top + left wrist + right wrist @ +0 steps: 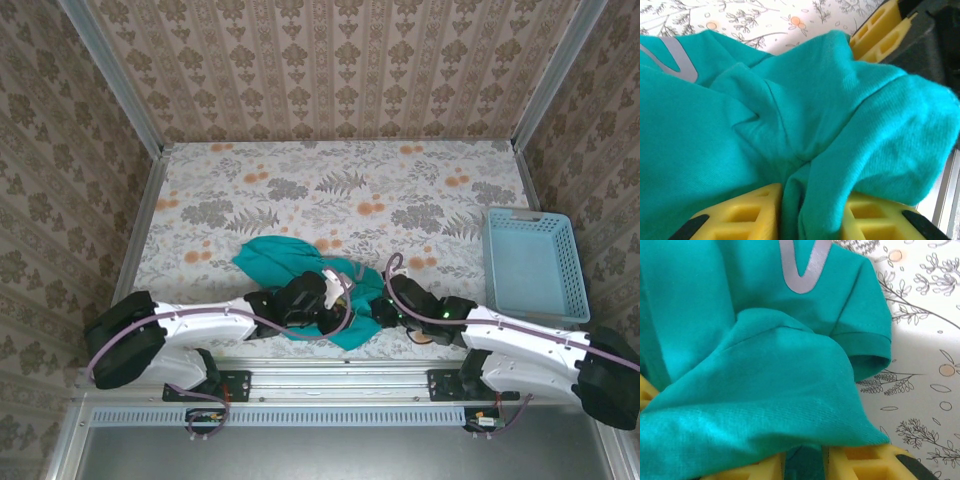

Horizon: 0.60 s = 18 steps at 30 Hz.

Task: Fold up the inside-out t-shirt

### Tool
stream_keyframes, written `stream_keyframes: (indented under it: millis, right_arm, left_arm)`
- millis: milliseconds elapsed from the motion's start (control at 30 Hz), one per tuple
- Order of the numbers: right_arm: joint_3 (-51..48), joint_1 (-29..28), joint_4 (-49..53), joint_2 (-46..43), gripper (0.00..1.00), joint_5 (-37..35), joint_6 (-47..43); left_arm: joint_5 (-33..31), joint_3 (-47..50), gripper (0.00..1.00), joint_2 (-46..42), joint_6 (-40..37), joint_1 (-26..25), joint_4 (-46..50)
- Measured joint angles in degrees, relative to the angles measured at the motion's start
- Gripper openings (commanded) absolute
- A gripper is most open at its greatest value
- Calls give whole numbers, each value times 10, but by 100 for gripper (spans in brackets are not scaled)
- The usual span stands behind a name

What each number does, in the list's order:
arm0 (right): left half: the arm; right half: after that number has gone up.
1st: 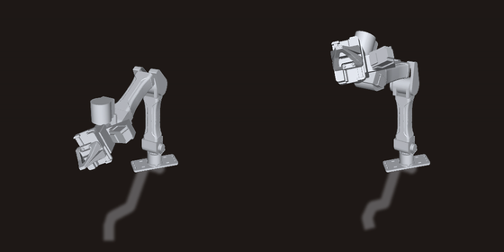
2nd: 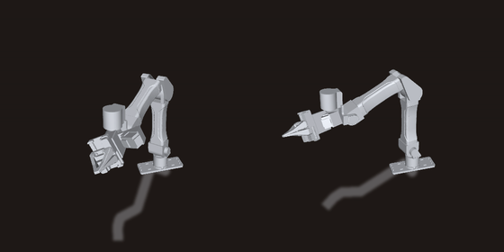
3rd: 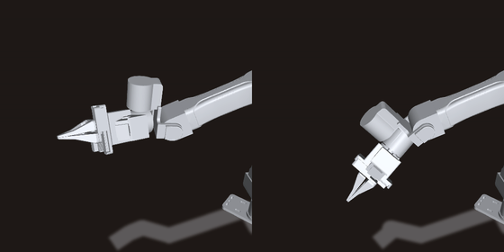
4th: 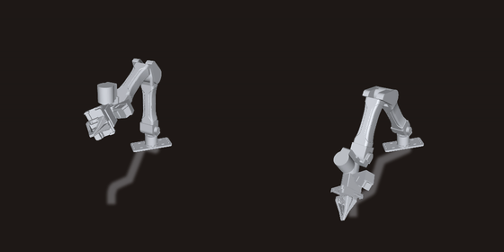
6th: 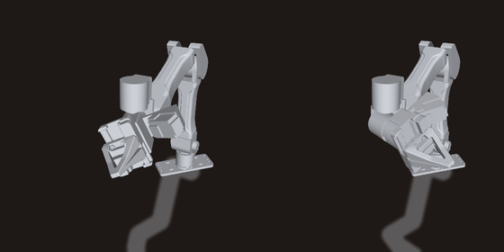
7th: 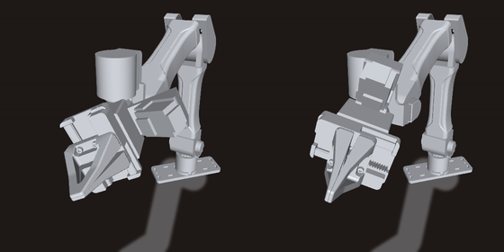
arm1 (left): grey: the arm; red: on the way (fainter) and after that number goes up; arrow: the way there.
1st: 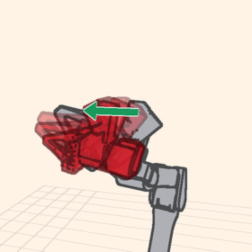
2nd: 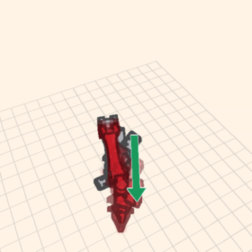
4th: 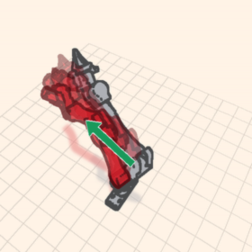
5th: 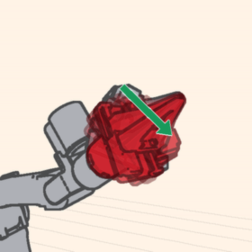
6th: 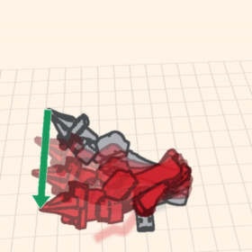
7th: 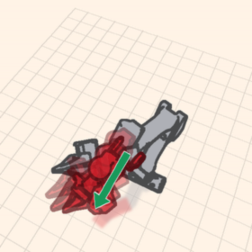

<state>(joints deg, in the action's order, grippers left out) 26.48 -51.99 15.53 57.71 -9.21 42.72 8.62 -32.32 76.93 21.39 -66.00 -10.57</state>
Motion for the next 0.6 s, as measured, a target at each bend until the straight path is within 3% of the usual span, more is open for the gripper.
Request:
stream_keyframes:
  millis: [167,600]
  right_arm:
    - [0,-2,0,21,35,-1,14]
    - [0,-37,14,91,37,-27,52]
  left_arm:
    - [0,0,32,20,0,-12,16]
    - [-7,-6,36,48,-1,-31,22]
